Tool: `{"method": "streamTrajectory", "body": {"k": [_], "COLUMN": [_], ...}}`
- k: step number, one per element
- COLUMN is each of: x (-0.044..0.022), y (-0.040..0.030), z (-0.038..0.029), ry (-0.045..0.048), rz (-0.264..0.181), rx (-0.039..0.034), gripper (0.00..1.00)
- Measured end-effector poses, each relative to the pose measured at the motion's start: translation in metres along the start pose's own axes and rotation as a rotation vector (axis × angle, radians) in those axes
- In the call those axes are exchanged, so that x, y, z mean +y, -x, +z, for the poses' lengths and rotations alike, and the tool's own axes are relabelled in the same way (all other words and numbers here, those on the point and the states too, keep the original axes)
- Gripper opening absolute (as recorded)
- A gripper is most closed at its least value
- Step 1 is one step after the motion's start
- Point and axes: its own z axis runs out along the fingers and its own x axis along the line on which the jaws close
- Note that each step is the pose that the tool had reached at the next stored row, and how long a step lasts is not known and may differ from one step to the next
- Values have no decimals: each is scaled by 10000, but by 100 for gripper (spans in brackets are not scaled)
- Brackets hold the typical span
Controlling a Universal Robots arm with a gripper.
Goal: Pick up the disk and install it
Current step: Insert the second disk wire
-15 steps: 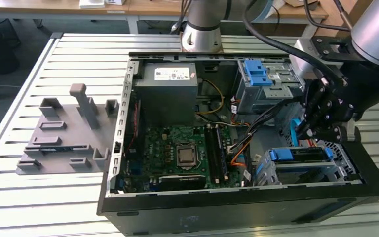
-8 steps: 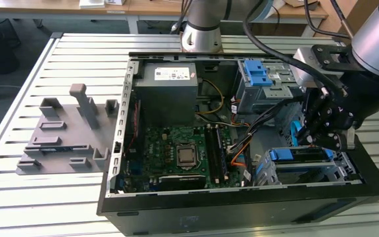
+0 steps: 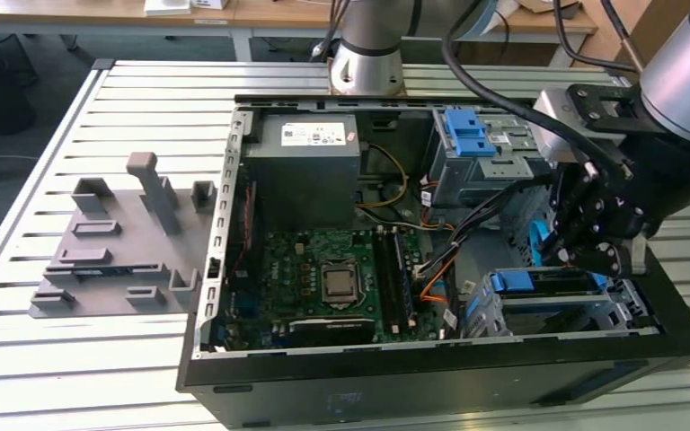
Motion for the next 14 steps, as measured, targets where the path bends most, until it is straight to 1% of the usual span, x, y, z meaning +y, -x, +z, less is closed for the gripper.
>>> {"method": "streamTrajectory", "body": {"k": [4,11,14], "x": [-7,-42,-45], "y": [-50,-57,-61], "z": [11,55,66], "ry": [-3,-5,-7], "rz": [77,219,235], "rx": [-1,-3,-2], "gripper": [16,16,16]}}
